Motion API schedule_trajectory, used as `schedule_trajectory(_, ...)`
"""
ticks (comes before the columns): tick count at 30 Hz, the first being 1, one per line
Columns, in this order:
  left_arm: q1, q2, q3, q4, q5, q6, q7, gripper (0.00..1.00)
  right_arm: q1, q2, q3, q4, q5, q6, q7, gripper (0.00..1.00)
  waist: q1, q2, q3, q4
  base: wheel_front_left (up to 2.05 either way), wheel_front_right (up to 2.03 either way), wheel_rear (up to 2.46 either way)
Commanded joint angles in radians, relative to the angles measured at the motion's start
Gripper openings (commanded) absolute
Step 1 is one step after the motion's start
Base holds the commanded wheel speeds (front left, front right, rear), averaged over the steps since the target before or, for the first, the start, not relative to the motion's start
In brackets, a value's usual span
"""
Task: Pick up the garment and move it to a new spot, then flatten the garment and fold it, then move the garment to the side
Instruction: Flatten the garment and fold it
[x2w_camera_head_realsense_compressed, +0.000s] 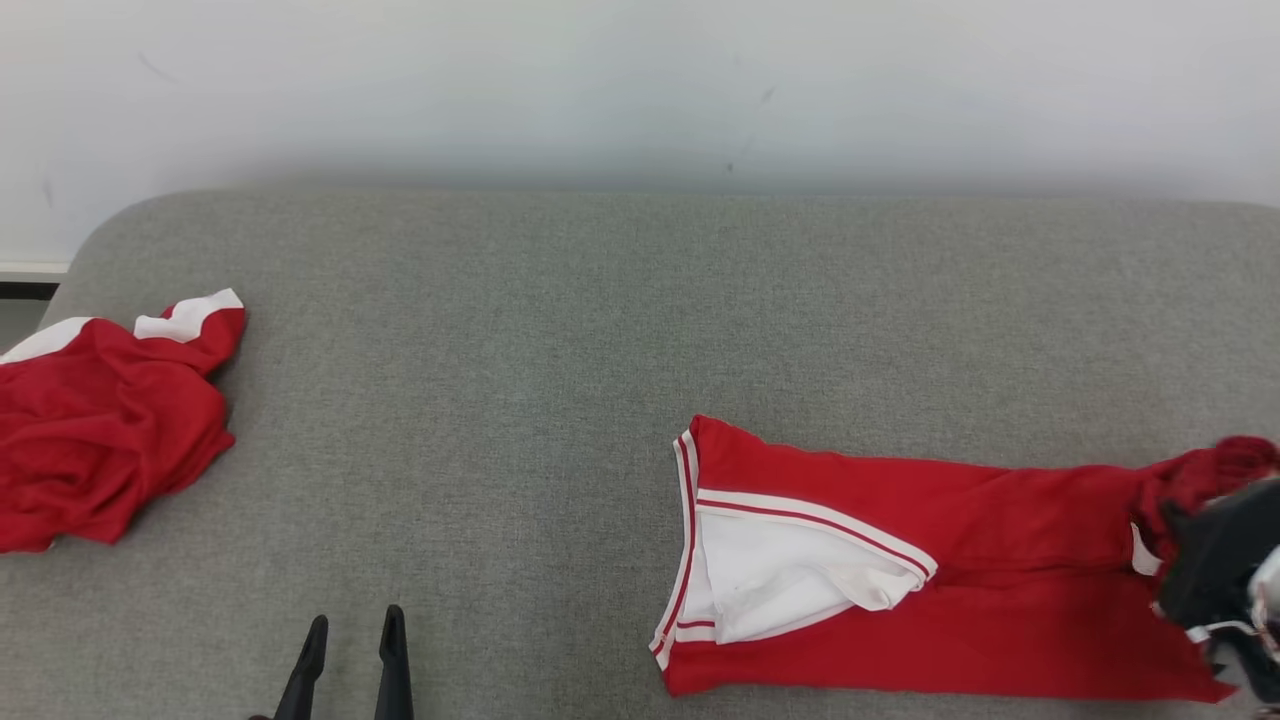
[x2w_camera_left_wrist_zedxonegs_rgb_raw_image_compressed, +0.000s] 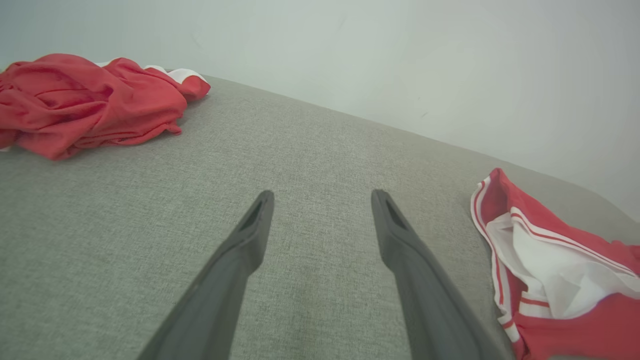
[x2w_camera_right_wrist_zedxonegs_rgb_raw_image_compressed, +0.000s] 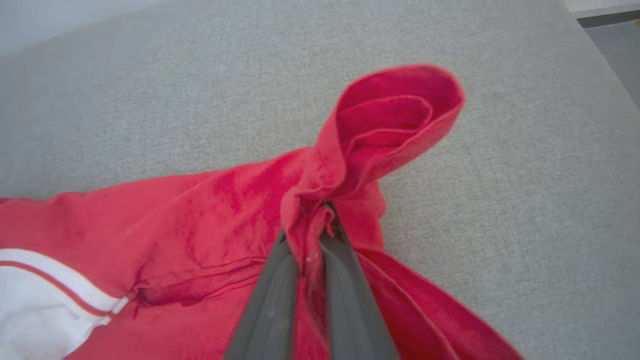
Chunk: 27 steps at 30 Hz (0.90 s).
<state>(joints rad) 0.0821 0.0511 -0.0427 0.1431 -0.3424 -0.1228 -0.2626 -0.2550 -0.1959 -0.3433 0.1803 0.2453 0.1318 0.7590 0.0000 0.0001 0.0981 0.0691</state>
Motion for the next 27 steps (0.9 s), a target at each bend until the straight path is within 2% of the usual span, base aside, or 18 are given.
schedule_trajectory(1, 0.01, -0.001, -0.004, -0.001, -0.001, 0.004, -0.003, 1.0, 0.016, 0.01, 0.024, -0.021, 0.015, -0.002, 0.008, 0.0, 0.0, -0.0001, -0.008, 0.007, 0.0, 0.0, 0.0)
schedule_trajectory(7, 0.021, -0.001, -0.013, 0.004, -0.009, 0.006, -0.003, 1.0, 0.066, 0.054, 0.224, -0.164, 0.105, -0.002, 0.087, 0.0, 0.0, -0.0001, -0.029, 0.027, 0.0, 0.0, 0.0)
schedule_trajectory(11, 0.022, -0.001, -0.019, 0.01, -0.01, 0.006, -0.003, 1.0, 0.056, 0.067, 0.337, -0.191, 0.135, -0.002, 0.117, 0.0, 0.0, -0.0001, -0.034, 0.043, 0.0, 0.0, 0.0)
schedule_trajectory(19, 0.019, -0.001, -0.032, 0.019, -0.021, 0.006, -0.003, 1.0, -0.028, 0.088, 0.486, -0.096, 0.151, -0.002, 0.114, 0.0, 0.0, -0.0001, -0.035, 0.08, 0.0, 0.0, 0.0)
schedule_trajectory(27, 0.007, -0.001, -0.045, 0.012, -0.029, 0.005, -0.003, 1.0, -0.103, 0.124, 0.536, 0.05, 0.15, -0.002, 0.06, 0.0, 0.0, -0.0001, -0.026, 0.127, 0.0, 0.0, 0.0)
